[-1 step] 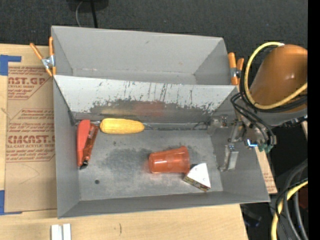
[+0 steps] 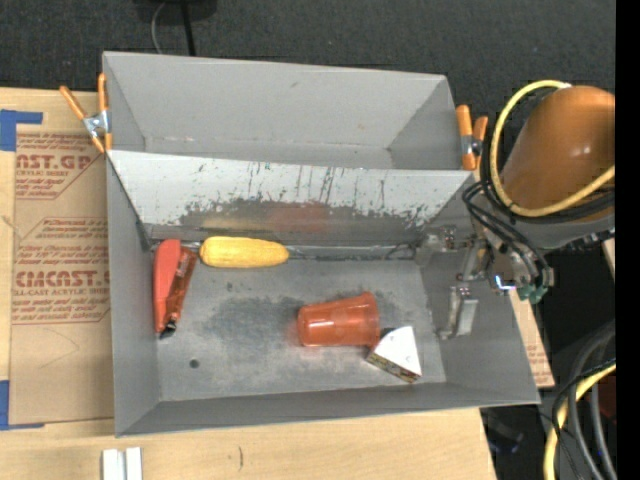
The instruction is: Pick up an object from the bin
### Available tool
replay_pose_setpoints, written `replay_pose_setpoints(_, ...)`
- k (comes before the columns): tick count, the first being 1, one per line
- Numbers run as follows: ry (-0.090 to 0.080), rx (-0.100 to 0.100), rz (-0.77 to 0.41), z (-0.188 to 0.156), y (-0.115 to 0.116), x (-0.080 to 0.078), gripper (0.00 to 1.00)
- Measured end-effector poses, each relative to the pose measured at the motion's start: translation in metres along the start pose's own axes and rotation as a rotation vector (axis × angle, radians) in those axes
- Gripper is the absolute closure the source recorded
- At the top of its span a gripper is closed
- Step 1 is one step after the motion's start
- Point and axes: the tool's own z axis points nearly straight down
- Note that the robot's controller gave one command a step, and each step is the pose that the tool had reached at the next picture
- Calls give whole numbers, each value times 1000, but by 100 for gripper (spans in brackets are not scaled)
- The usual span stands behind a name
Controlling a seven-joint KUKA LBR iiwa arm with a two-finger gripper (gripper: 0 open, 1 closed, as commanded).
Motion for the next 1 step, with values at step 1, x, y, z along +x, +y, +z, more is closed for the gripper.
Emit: replay_pose_setpoints(1,-2,1,-33,37,25,10,0)
